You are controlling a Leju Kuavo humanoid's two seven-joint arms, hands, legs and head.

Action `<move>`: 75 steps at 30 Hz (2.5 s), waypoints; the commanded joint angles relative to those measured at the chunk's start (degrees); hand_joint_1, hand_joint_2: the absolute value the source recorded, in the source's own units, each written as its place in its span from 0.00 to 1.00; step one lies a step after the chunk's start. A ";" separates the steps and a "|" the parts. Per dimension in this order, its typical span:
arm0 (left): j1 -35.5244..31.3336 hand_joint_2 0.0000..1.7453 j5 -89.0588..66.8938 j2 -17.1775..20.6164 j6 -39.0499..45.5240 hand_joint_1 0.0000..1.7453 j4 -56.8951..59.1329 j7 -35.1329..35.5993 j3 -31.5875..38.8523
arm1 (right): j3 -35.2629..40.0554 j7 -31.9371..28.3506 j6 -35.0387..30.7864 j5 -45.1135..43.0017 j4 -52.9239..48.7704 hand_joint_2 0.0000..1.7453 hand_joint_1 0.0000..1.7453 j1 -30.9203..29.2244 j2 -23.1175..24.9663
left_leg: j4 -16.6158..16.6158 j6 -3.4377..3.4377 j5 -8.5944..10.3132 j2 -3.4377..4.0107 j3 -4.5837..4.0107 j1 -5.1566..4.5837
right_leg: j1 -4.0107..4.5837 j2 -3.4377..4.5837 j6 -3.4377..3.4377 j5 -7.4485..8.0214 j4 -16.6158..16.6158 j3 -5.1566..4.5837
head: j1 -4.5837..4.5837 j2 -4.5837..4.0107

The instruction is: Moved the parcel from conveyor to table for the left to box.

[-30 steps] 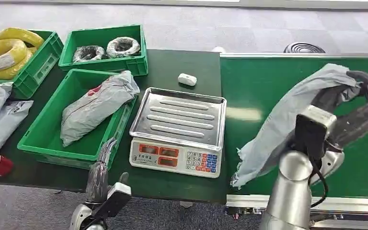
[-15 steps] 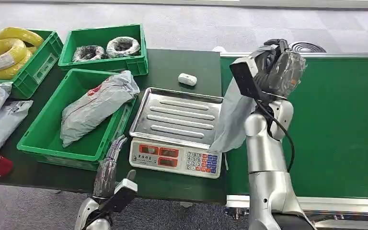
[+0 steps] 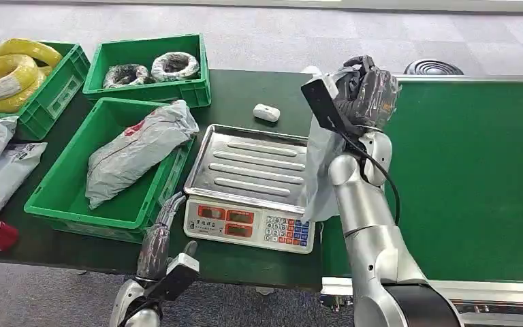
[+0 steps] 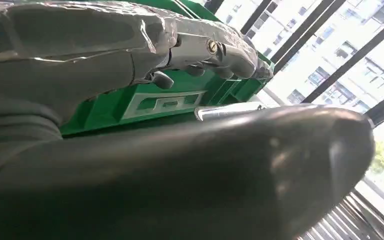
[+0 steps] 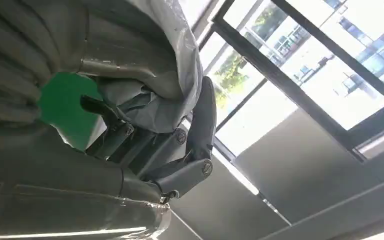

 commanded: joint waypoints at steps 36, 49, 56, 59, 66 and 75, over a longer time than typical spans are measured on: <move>3.63 0.00 0.04 1.33 0.87 0.00 -1.23 0.74 0.91 | 35.16 -14.71 11.24 -17.07 0.04 1.00 1.00 0.26 4.93 | -0.11 -0.04 0.00 0.24 0.07 0.03 | 0.07 -0.14 -0.03 -0.02 -0.04 0.02 | 0.00 0.00; 7.34 0.00 -1.65 1.47 2.38 0.00 -5.42 3.40 1.61 | 42.50 -17.10 11.42 -24.26 -11.26 1.00 0.00 10.83 0.95 | -0.07 -0.02 0.00 0.03 0.02 0.06 | 0.08 -0.13 -0.02 -0.04 -0.05 0.01 | 0.00 0.00; 8.59 0.00 -2.10 1.65 2.42 0.00 -5.75 3.79 1.12 | 42.82 -15.25 10.23 -24.88 -20.39 1.00 0.00 16.77 -2.75 | -0.09 -0.01 0.01 0.00 0.03 0.07 | 0.10 -0.25 -0.01 -0.04 -0.11 0.05 | 0.00 0.00; 8.55 0.00 -2.12 1.54 2.46 0.00 -5.70 3.78 1.08 | 42.75 -15.29 10.12 -24.86 -20.46 1.00 0.00 16.99 -3.02 | -0.08 -0.01 0.01 0.00 0.03 0.05 | 0.08 -0.25 0.00 -0.04 -0.09 0.04 | 0.02 0.00; 6.73 0.00 -3.13 -0.01 0.38 0.00 -4.60 3.21 1.61 | 39.86 -13.88 7.55 -24.50 -21.51 1.00 0.00 20.21 -4.59 | -0.05 -0.02 0.02 -0.08 -0.02 0.06 | 0.08 -0.22 -0.02 -0.04 -0.06 -0.01 | 0.00 -0.02; 5.57 0.00 -2.34 0.92 0.53 0.00 -1.72 1.73 1.47 | 39.39 -13.03 8.48 -21.69 -22.41 1.00 0.00 19.77 -4.29 | -0.05 -0.03 0.01 0.01 -0.02 0.04 | 0.05 -0.14 -0.02 -0.04 -0.02 -0.04 | 0.00 0.00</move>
